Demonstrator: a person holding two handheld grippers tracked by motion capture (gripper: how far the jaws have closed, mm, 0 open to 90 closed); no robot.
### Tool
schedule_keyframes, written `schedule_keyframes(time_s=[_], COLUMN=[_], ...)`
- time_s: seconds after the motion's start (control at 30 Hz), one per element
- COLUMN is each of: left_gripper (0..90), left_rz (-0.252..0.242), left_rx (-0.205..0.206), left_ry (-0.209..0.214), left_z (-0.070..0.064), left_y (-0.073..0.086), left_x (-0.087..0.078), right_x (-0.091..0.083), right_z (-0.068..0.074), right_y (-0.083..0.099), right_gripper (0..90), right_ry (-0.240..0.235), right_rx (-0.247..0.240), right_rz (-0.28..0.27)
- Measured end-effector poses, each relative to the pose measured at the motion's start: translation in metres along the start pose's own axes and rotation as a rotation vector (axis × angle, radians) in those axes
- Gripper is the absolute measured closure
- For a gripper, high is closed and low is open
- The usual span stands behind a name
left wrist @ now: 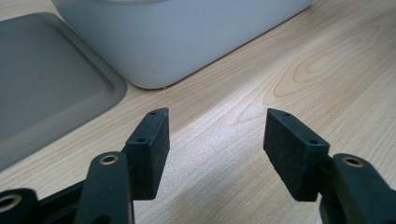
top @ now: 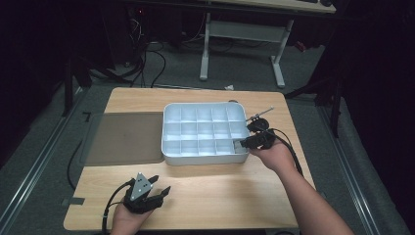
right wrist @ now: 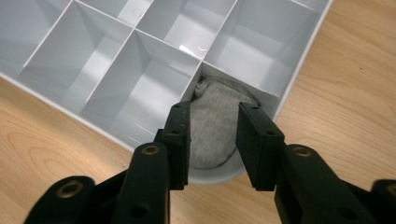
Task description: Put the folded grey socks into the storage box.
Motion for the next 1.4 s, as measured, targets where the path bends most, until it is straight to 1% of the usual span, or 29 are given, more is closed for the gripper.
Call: schedule_keyframes(time_s=[0.03,0.07,0.13,0.17,0.2,0.27,0.3,0.33,0.37,0.4,0.5,0.6,0.67,0.73,0.77,0.93,1.03,1.07,1.13,1.17,1.2,1.23,1.27,1.3,1.33,1.4], left_gripper=[41.4,41.3,41.2,41.2,41.2,41.3,41.3,41.3,41.3,41.3,41.4,41.6,41.4,41.1,41.0,40.9,41.5,41.5,41.4,41.3,41.2,41.2,41.0,41.0,41.0,40.9], left_rz=[-0.001,-0.004,-0.006,-0.006,-0.008,-0.010,-0.010,-0.012,-0.012,-0.012,-0.013,-0.015,-0.012,-0.010,-0.008,-0.016,-0.028,-0.029,-0.031,-0.028,-0.025,-0.019,-0.014,-0.014,-0.015,-0.014], left_rx=[-0.002,-0.004,-0.004,-0.005,-0.005,-0.008,-0.012,-0.018,-0.021,-0.024,-0.032,-0.026,-0.034,-0.043,-0.045,-0.042,-0.038,-0.044,-0.055,-0.060,-0.064,-0.069,-0.071,-0.067,-0.064,-0.065], left_ry=[0.000,-0.002,-0.007,-0.006,-0.005,-0.001,0.004,0.009,0.013,0.017,0.021,0.019,0.029,0.038,0.039,0.030,0.016,0.016,0.012,0.009,0.009,0.012,0.017,0.015,0.014,0.015], left_z=[0.000,0.000,0.000,0.000,0.000,0.000,0.000,0.000,-0.001,-0.001,-0.002,-0.004,-0.004,-0.005,-0.005,-0.010,-0.010,-0.010,-0.010,-0.010,-0.010,-0.010,-0.011,-0.012,-0.013,-0.013], left_y=[0.000,0.000,0.000,0.000,0.000,-0.001,-0.001,-0.001,-0.001,-0.001,-0.001,-0.002,-0.002,-0.003,-0.003,-0.004,-0.004,-0.004,-0.003,-0.003,-0.003,-0.002,-0.001,-0.001,-0.001,0.000], left_x=[0.000,-0.001,-0.001,-0.002,-0.002,-0.002,-0.002,-0.002,-0.002,-0.002,-0.002,-0.003,-0.003,-0.003,-0.002,-0.001,-0.002,-0.002,-0.002,-0.002,-0.001,-0.001,-0.001,-0.001,-0.001,-0.001], right_x=[-0.002,-0.005,-0.012,-0.013,-0.015,-0.019,-0.020,-0.020,-0.021,-0.020,-0.017,-0.012,-0.009,-0.003,0.000,0.016,0.023,0.025,0.029,0.030,0.029,0.029,0.028,0.027,0.026,0.027], right_z=[0.001,0.003,0.003,0.004,0.005,0.006,0.007,0.008,0.010,0.012,0.016,0.021,0.025,0.028,0.029,0.035,0.039,0.040,0.042,0.043,0.043,0.043,0.043,0.042,0.041,0.036], right_y=[0.003,0.006,0.015,0.017,0.021,0.030,0.033,0.037,0.043,0.050,0.067,0.085,0.096,0.107,0.113,0.134,0.146,0.150,0.158,0.163,0.171,0.175,0.179,0.182,0.182,0.183], right_gripper=[63.8,63.5,61.4,60.4,60.0,57.1,55.8,56.0,56.2,56.4,53.9,52.2,50.2,47.5,47.2,44.2,44.1,44.0,42.6,42.0,42.5,43.2,43.0,42.9,43.0,42.7], right_ry=[0.009,0.008,-0.016,-0.009,-0.002,-0.020,-0.014,-0.012,-0.015,-0.020,-0.030,-0.027,-0.033,-0.033,-0.027,-0.026,-0.051,-0.052,-0.042,-0.024,0.005,0.008,0.000,-0.006,-0.001,0.002], right_rx=[-0.008,-0.013,0.005,-0.001,-0.015,-0.008,-0.007,-0.022,-0.026,-0.029,-0.035,-0.052,-0.061,-0.092,-0.100,-0.125,-0.120,-0.127,-0.134,-0.132,-0.146,-0.153,-0.159,-0.173,-0.177,-0.162], right_rz=[-0.008,-0.027,-0.074,-0.078,-0.100,-0.137,-0.140,-0.153,-0.181,-0.206,-0.241,-0.282,-0.314,-0.357,-0.372,-0.403,-0.441,-0.451,-0.454,-0.465,-0.494,-0.514,-0.515,-0.500,-0.498,-0.492])
Point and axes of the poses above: each handheld gripper's, and its own axes: x roughly forward along the jaws, y roughly out of its underside, z roughly to its left, the point moved 1 cm from there along x, roughly forward along the jaws, and after that the axes turned 12 degrees about -y, right-handed, at the moved point
